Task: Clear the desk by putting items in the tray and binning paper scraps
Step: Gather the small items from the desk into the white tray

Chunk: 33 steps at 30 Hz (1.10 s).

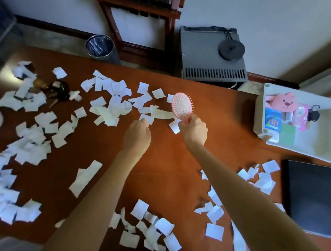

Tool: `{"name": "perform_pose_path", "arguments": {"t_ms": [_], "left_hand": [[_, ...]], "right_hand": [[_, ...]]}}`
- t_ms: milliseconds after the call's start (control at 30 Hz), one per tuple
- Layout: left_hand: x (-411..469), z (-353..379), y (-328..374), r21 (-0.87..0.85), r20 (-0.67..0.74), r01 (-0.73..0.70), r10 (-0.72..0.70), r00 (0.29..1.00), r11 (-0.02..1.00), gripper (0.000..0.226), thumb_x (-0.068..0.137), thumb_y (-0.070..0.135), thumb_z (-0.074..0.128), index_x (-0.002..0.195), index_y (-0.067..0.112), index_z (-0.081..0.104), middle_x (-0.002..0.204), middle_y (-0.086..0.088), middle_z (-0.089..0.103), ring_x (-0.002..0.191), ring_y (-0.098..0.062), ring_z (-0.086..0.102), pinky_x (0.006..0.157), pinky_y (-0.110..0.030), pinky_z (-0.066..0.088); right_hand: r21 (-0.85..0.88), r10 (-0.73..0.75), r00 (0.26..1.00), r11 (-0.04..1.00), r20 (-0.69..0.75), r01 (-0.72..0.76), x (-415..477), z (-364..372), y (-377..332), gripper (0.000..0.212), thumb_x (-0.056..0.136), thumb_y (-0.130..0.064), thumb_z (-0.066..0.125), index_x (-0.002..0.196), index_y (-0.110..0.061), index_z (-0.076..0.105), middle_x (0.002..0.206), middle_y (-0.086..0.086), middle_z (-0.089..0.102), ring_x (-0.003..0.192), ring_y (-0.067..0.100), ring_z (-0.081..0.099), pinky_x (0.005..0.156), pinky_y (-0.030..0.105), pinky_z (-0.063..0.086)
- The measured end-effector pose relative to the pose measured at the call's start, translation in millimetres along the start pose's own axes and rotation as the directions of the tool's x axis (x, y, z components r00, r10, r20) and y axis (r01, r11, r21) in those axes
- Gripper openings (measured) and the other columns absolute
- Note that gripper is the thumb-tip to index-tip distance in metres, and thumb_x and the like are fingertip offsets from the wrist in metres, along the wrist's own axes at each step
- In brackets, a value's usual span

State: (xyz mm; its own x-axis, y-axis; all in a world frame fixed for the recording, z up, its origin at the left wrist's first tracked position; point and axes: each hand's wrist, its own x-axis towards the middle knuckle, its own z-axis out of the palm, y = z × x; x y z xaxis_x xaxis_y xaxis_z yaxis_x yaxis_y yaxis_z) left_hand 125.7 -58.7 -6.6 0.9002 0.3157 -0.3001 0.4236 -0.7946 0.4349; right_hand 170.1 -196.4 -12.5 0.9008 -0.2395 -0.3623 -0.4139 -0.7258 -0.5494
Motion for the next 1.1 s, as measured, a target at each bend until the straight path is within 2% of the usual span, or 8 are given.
{"name": "perform_pose_path", "arguments": {"t_ms": [133,200,300,433,733,833,1000,1100], "left_hand": [[-25.8,-21.1,-31.1,0.002,-0.065,0.093,-0.092,0.994,0.996,0.028,0.099,0.016,0.039,0.119,0.006,0.056,0.12,-0.01,0.061,0.111,-0.023,0.059,0.087,-0.028,0.049],[-31.3,-32.7,-48.6,-0.003,-0.081,0.132,-0.132,0.988,0.991,0.028,0.099,0.015,0.039,0.119,0.006,0.057,0.12,-0.01,0.061,0.111,-0.023,0.058,0.087,-0.029,0.048],[-25.6,-52.7,-77.3,-0.022,-0.108,0.183,-0.184,0.977,0.983,0.027,0.098,0.015,0.041,0.117,0.006,0.057,0.117,-0.01,0.062,0.108,-0.023,0.059,0.085,-0.03,0.049],[6.5,-84.7,-124.7,-0.04,-0.17,0.243,-0.247,0.954,0.969,0.028,0.098,0.015,0.041,0.12,0.005,0.056,0.118,-0.012,0.062,0.108,-0.024,0.06,0.083,-0.03,0.049],[121.7,-139.8,-225.1,-0.061,-0.098,0.18,-0.185,0.978,0.982,0.03,0.098,0.014,0.043,0.121,-0.002,0.055,0.12,-0.019,0.059,0.112,-0.031,0.057,0.089,-0.037,0.048],[148.4,-144.4,-233.1,-0.091,-0.096,0.115,-0.124,0.988,0.989,0.032,0.097,0.016,0.046,0.124,-0.001,0.053,0.124,-0.019,0.057,0.117,-0.031,0.053,0.094,-0.036,0.046],[182.5,-136.8,-227.9,-0.095,-0.087,0.05,-0.058,0.994,0.994,0.037,0.094,0.028,0.052,0.118,0.001,0.057,0.122,-0.017,0.058,0.114,-0.03,0.054,0.091,-0.035,0.049],[196.7,-130.3,-226.1,-0.042,-0.119,0.085,-0.09,0.989,0.995,0.039,0.092,0.033,0.054,0.112,0.001,0.061,0.119,-0.016,0.06,0.112,-0.029,0.052,0.092,-0.036,0.045]], "right_hand": [[-0.076,-0.19,0.975,0.977,0.115,0.199,-34.1,10.8,-25.7,0.028,0.092,-0.024,0.048,0.105,-0.003,0.061,0.1,0.016,0.067,0.093,0.036,0.063,0.069,0.033,0.045],[-0.102,-0.255,0.942,0.954,0.22,0.282,-45.8,29.3,-42.0,0.025,0.092,-0.023,0.049,0.096,-0.002,0.063,0.088,0.014,0.066,0.081,0.031,0.063,0.06,0.032,0.046],[-0.06,-0.284,0.908,0.947,0.309,0.317,-61.7,62.6,-71.3,0.024,0.093,-0.024,0.051,0.089,-0.003,0.062,0.076,0.005,0.057,0.064,0.02,0.056,0.043,0.02,0.035],[-0.007,-0.301,0.887,0.946,0.351,0.324,-75.8,106.1,-120.5,0.022,0.093,-0.02,0.05,0.095,-0.002,0.062,0.078,0.004,0.058,0.061,0.018,0.058,0.041,0.017,0.035],[-0.069,-0.218,0.935,0.967,0.28,0.246,-59.7,195.0,-217.0,0.017,0.088,-0.014,0.049,0.075,-0.004,0.055,0.074,0.007,0.053,0.065,0.021,0.051,0.041,0.02,0.023],[-0.098,-0.186,0.954,0.972,0.237,0.214,-50.5,206.6,-229.5,0.018,0.091,-0.014,0.048,0.077,-0.006,0.054,0.064,0.002,0.049,0.051,0.013,0.045,0.039,0.017,0.022],[-0.158,-0.131,0.977,0.975,0.17,0.158,-34.5,212.3,-239.7,0.041,0.09,-0.011,0.046,0.052,-0.015,0.033,0.051,-0.002,0.035,0.043,0.009,0.032,0.039,0.017,0.019],[-0.174,-0.102,0.982,0.976,0.16,0.129,-26.8,214.4,-242.8,0.035,0.09,-0.012,0.046,0.056,-0.01,0.041,0.054,0.002,0.042,0.044,0.011,0.038,0.04,0.017,0.022]]}}
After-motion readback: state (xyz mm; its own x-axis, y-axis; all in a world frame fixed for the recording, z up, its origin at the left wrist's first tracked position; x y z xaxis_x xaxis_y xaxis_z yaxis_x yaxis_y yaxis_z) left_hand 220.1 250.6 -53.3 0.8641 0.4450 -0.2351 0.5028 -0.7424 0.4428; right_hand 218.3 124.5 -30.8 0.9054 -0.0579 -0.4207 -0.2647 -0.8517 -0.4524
